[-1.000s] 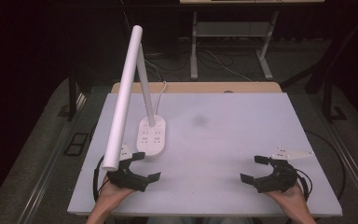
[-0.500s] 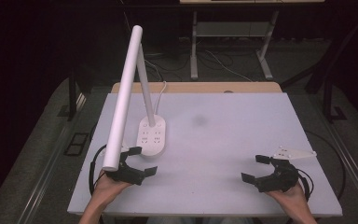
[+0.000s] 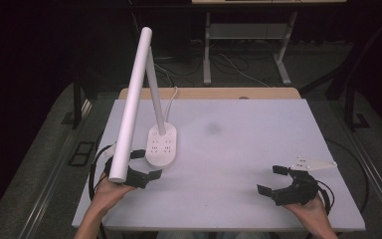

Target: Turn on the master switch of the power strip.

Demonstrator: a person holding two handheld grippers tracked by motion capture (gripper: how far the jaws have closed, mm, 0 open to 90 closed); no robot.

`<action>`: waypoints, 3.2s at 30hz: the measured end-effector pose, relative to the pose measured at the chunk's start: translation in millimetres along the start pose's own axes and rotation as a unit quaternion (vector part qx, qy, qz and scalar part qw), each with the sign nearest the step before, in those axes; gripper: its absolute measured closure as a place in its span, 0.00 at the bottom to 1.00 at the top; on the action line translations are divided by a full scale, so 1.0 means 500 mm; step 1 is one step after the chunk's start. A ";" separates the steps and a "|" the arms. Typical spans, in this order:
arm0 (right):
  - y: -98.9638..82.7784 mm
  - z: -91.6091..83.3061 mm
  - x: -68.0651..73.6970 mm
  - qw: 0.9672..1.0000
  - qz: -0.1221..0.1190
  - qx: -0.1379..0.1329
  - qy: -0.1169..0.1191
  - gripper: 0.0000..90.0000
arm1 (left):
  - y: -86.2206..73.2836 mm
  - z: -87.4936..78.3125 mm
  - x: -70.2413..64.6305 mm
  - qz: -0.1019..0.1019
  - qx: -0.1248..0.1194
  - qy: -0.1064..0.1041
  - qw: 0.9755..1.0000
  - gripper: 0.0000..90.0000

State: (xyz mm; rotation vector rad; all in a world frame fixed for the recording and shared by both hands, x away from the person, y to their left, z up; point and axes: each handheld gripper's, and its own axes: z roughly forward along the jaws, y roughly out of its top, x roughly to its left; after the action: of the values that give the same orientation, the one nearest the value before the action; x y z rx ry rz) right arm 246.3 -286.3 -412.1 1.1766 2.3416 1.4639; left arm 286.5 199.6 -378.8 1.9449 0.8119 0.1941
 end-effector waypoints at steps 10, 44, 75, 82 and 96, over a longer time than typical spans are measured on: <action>-0.001 0.001 0.000 1.000 0.000 0.001 0.001 0.00 | 0.023 -0.009 0.015 0.007 0.012 0.006 1.000 0.01; -0.003 0.001 0.000 1.000 0.000 0.001 0.002 0.00 | 0.095 -0.016 0.081 0.007 0.050 0.029 0.998 0.02; -0.004 0.003 0.000 1.000 -0.005 0.003 0.003 0.00 | 0.125 0.018 0.170 -0.016 0.068 0.067 0.995 0.04; -0.004 0.003 -0.001 1.000 -0.006 0.005 0.004 0.00 | 0.122 0.031 0.181 -0.023 0.070 0.070 0.995 0.05; -0.006 0.004 -0.001 1.000 -0.004 0.007 0.005 0.00 | 0.113 0.053 0.211 -0.036 0.067 0.093 0.993 0.14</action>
State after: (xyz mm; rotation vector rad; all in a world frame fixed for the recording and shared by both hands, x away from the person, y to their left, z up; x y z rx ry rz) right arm 246.2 -286.0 -415.8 1.1653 2.3637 1.4561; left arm 405.2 228.3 -366.1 2.0398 1.0379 0.2868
